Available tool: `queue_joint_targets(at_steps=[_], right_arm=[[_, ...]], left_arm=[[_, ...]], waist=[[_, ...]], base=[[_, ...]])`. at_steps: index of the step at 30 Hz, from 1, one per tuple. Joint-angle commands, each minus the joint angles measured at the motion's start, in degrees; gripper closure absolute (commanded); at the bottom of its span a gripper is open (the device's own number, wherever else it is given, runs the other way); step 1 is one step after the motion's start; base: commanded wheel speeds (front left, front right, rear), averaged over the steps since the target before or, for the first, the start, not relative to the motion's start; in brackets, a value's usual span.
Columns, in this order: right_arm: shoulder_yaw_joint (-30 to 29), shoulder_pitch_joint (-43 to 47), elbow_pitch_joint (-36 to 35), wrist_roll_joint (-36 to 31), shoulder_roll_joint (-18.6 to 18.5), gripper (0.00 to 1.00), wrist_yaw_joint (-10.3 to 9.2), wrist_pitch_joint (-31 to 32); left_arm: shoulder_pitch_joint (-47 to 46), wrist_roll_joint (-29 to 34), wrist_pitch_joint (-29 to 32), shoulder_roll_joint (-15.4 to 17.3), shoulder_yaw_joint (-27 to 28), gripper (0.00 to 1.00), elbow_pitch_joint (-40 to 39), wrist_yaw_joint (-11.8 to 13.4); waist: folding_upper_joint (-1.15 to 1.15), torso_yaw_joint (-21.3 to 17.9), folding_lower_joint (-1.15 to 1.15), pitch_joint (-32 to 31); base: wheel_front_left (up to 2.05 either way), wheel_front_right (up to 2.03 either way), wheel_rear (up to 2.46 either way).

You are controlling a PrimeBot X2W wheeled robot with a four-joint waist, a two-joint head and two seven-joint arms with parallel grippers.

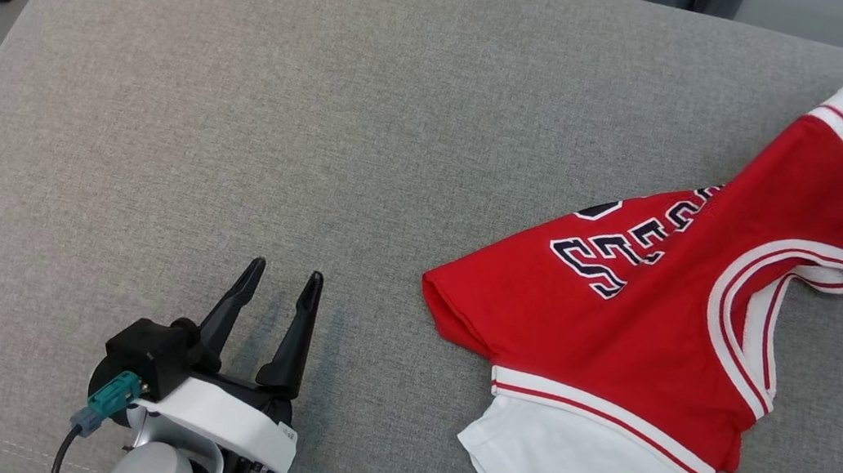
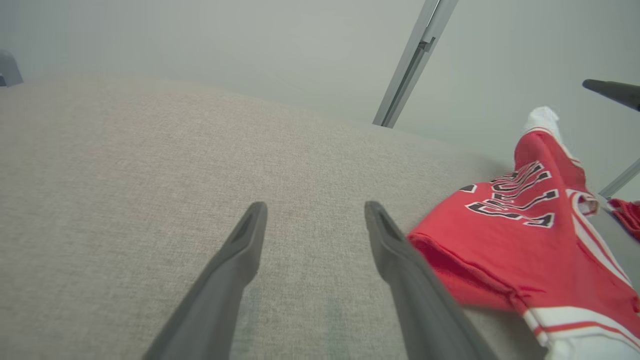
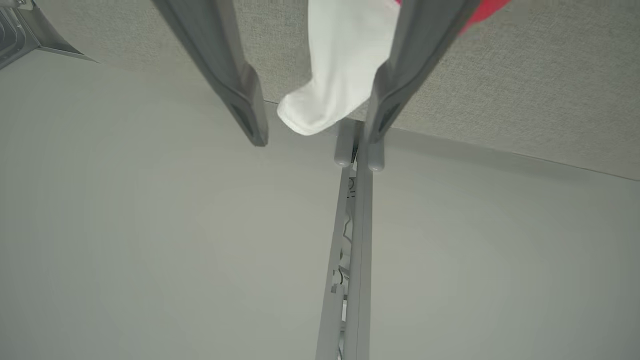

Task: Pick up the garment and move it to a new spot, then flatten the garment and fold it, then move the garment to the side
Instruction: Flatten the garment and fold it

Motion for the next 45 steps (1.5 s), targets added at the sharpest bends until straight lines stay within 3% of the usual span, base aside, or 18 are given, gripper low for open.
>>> queue_joint_targets(at_steps=[1, 12, 23, 33, 40, 45], right_arm=[[0.23, 0.04, 0.86, -0.52, 0.35, 0.0, 0.0, 0.23], [1.73, 1.88, 0.25, -0.11, 3.31, 0.0, 0.0, -0.45], [-0.55, 10.02, -16.62, 3.12, 3.68, 0.0, 0.0, -0.54], [-9.47, 30.18, -37.65, 0.94, 5.01, 0.0, 0.0, -0.44], [-17.84, 49.83, -52.17, -4.81, 10.26, 0.0, 0.01, -0.43], [-21.84, 58.62, -58.3, -7.04, 14.12, 0.0, 0.01, -0.44]], left_arm=[[-1.01, -0.19, -0.2, 0.23, 0.16, 0.0, -0.02, -0.31], [-0.21, 0.0, -0.2, 0.24, 0.79, 0.0, 0.82, 0.02], [2.67, 0.67, -0.2, 0.24, 3.22, 0.0, 0.23, 0.18], [6.78, 1.08, -0.2, 0.24, 5.39, 0.0, -2.85, 0.37], [8.66, 2.0, -0.2, 0.26, 7.72, 0.0, -8.75, 1.49], [9.54, 2.03, -0.2, 0.23, 8.27, 0.0, -8.96, 1.48]], waist=[[0.0, 0.24, 0.0, 0.53], [0.0, -2.87, 0.0, -3.03], [0.0, -7.96, 0.0, -10.08], [0.0, -12.14, 0.0, -15.23], [0.0, -14.1, 0.0, -15.92], [0.0, -14.72, 0.0, -16.09]], base=[[0.0, 0.0, 0.0], [0.0, 0.0, 0.0], [0.0, 0.0, 0.0], [0.0, 0.0, 0.0], [0.0, 0.0, 0.0], [0.0, 0.0, 0.0]])
